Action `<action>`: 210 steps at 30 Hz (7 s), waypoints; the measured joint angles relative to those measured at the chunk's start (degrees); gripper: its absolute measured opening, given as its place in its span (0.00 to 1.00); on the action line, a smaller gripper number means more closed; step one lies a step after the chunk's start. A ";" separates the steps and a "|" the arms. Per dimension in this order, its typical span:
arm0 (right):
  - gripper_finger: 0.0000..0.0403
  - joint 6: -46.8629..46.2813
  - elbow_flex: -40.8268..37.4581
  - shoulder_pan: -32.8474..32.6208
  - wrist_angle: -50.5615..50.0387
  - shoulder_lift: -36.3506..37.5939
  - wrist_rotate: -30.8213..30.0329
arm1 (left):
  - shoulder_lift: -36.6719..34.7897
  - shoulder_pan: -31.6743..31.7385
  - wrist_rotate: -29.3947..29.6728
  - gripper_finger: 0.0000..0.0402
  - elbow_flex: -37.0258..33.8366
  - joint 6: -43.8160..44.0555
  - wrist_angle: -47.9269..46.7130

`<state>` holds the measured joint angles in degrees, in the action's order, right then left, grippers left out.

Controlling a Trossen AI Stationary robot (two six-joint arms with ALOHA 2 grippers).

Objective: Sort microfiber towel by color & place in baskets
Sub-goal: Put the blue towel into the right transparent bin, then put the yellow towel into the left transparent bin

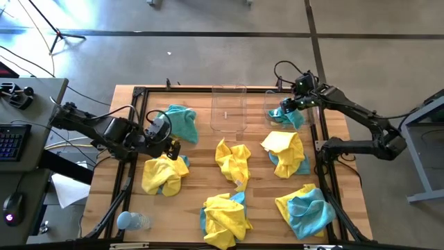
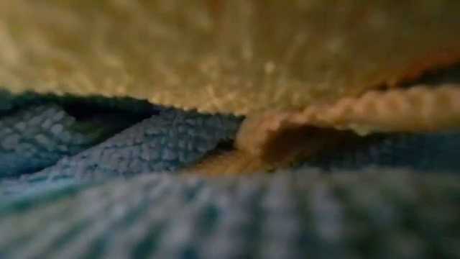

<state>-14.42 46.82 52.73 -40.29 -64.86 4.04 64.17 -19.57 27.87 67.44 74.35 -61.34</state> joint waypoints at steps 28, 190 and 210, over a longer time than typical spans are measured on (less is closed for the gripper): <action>0.28 -6.15 -2.52 0.16 -7.02 -3.32 -1.67 | 7.42 0.04 -4.60 0.13 0.00 2.84 -4.76; 0.28 -54.55 0.21 -85.84 -16.03 -0.66 -15.49 | 16.74 16.07 -10.19 0.00 27.83 -35.84 -1.52; 0.28 -63.14 0.21 -96.98 -29.70 13.75 -36.87 | 45.11 40.37 -18.35 0.00 54.10 -56.18 -1.38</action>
<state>-77.56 47.03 -44.26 -69.99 -51.11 -32.83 109.28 20.80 9.52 121.54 18.17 -62.71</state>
